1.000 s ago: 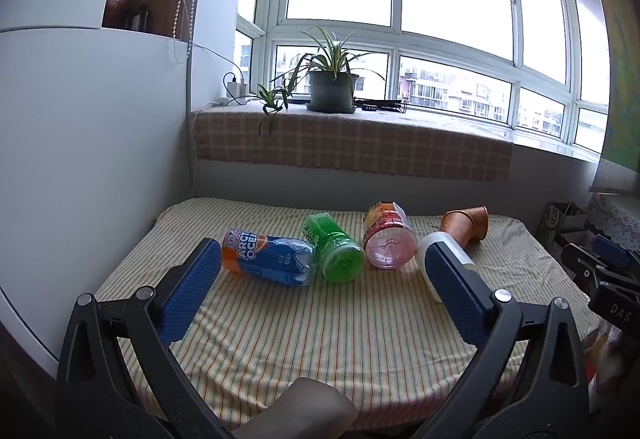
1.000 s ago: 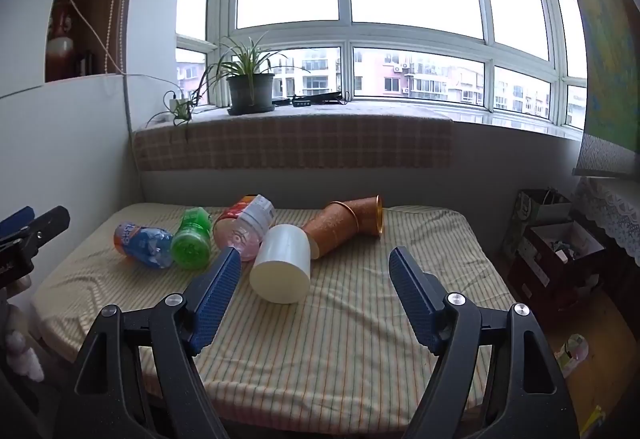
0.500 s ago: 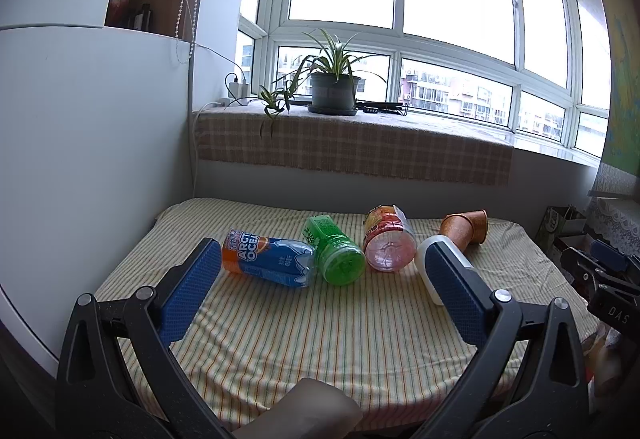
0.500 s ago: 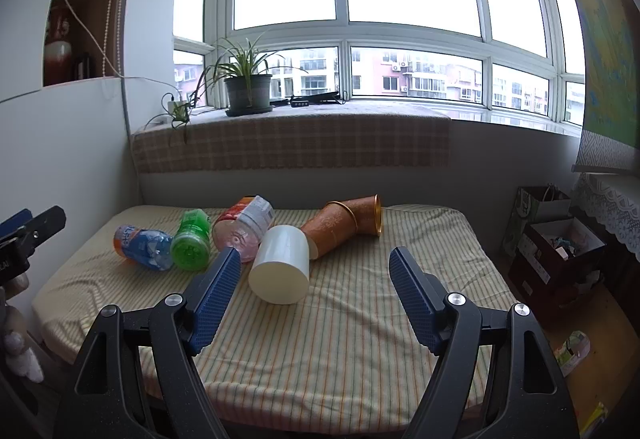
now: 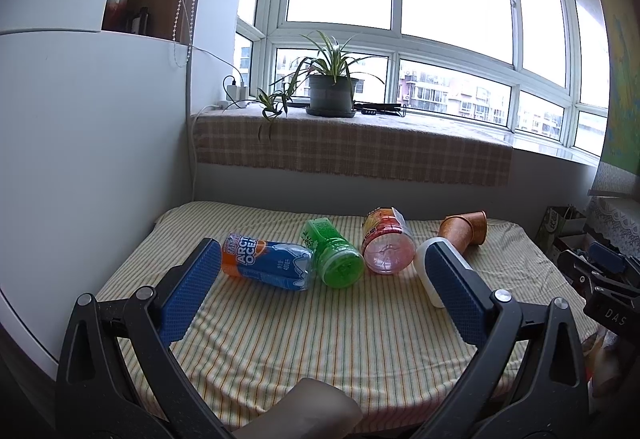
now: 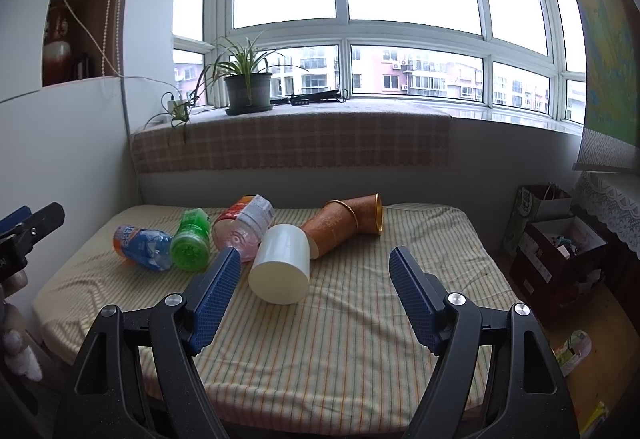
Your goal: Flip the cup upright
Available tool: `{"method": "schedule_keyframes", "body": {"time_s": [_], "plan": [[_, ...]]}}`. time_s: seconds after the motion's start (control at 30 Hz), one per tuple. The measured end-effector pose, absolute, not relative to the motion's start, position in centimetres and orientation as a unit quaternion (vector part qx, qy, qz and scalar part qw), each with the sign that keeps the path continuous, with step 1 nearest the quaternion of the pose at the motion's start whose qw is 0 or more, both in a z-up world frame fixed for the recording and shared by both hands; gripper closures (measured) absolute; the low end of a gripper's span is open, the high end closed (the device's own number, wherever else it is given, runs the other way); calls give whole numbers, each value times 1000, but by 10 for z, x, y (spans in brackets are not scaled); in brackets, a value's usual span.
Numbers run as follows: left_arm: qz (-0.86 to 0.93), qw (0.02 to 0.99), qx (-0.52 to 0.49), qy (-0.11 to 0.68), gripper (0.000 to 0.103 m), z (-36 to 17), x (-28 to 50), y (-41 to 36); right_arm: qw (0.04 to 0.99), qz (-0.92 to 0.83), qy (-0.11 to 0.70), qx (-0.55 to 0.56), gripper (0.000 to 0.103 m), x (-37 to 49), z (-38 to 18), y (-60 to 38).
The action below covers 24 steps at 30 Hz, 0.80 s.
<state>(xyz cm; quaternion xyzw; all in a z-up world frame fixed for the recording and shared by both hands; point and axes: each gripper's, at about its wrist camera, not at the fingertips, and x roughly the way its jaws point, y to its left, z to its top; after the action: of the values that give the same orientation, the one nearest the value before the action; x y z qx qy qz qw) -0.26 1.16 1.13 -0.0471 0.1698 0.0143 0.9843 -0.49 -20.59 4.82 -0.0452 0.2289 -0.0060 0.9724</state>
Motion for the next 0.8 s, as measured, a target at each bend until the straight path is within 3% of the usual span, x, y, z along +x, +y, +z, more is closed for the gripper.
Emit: {"method": "schedule_keyframes", "body": {"time_s": [0.8], "plan": [[9,984,-43,171,0,11,3,6,971,-11,235,-38,27,0,46,-209]]}}
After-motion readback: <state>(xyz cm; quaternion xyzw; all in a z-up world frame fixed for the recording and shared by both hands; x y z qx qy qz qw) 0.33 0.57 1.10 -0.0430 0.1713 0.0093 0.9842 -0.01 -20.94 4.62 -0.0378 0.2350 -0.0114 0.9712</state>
